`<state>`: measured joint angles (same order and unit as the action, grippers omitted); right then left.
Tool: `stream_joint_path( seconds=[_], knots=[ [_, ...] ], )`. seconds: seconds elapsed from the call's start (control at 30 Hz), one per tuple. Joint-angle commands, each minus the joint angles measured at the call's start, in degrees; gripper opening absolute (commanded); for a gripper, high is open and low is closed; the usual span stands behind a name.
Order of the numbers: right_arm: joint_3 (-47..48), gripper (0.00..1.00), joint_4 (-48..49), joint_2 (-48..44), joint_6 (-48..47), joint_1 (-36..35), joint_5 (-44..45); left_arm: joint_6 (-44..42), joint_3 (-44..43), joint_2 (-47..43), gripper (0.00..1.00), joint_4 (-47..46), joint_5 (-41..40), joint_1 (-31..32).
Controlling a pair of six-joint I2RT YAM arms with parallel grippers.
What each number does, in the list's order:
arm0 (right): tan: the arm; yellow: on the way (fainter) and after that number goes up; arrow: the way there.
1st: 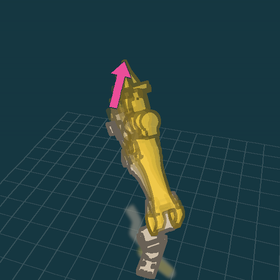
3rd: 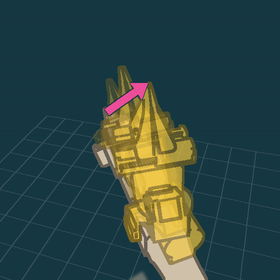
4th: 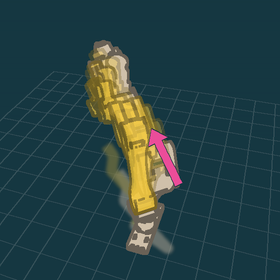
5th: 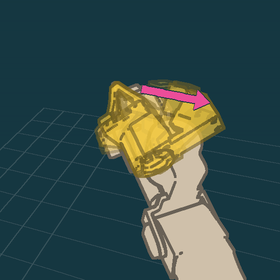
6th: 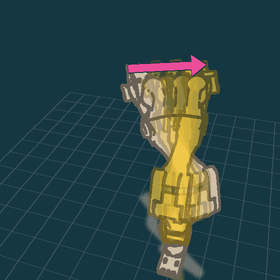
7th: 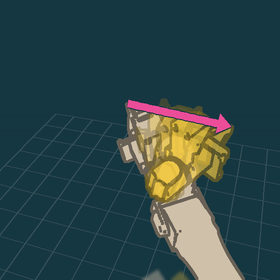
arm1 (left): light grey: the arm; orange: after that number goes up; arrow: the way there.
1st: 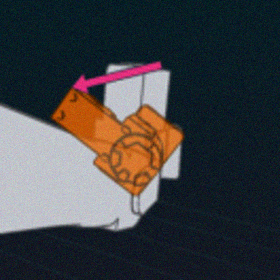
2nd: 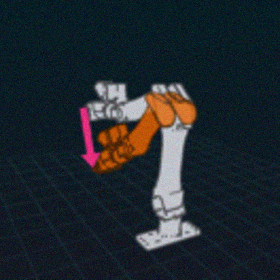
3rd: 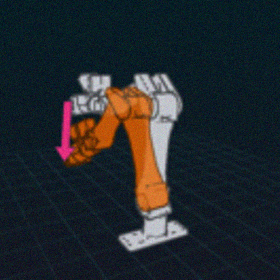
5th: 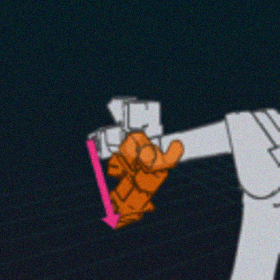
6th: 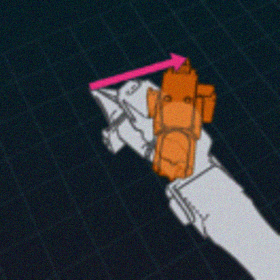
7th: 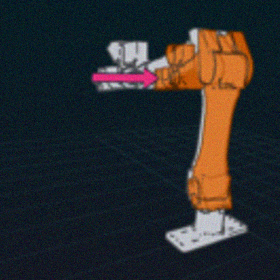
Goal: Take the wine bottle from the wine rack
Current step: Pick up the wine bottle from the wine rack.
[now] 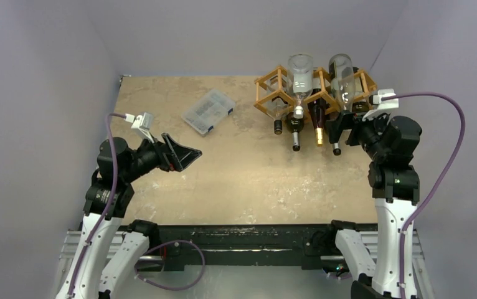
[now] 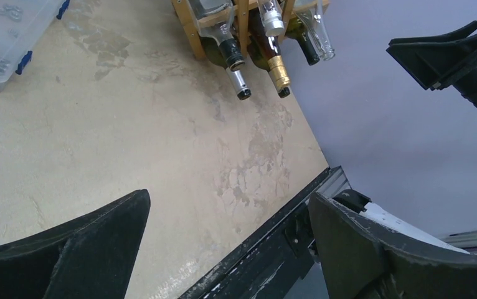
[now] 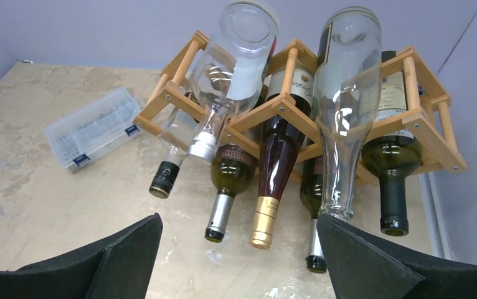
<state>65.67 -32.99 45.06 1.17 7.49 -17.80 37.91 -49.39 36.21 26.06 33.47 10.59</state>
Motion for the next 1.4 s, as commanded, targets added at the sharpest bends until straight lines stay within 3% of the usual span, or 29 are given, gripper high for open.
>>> stream_joint_path(
  seconds=[0.0,0.3,0.47,0.63,0.87,1.1,1.37],
  knots=[
    [2.57,0.99,0.86,0.11,0.6,0.49,-2.03,-0.12,1.04,-0.67,1.0,-2.49,1.96,-0.04],
    [2.97,0.99,0.07,0.12,-3.58,0.69,-5.53,-0.25,1.36,-1.13,1.0,-2.86,3.09,-0.04],
    [3.04,0.99,-1.66,0.05,-8.94,0.69,-11.75,-0.01,1.88,-1.23,1.0,-3.55,3.73,-0.04],
    [3.27,0.99,-5.92,0.57,-19.51,0.69,-25.25,0.14,2.46,-1.23,1.0,-4.01,4.45,0.0],
    [7.44,0.99,-13.09,4.34,-26.39,0.6,-29.93,0.42,3.98,-2.22,1.0,-4.98,4.89,0.17],
    [13.2,0.99,-18.02,13.08,-26.67,0.51,-31.34,0.26,5.78,-4.06,1.0,-4.71,2.74,1.35],
    [13.71,0.99,-11.28,17.76,-19.3,-1.86,-27.82,1.3,9.57,-8.36,1.0,-6.89,-3.46,3.87]
  ],
)
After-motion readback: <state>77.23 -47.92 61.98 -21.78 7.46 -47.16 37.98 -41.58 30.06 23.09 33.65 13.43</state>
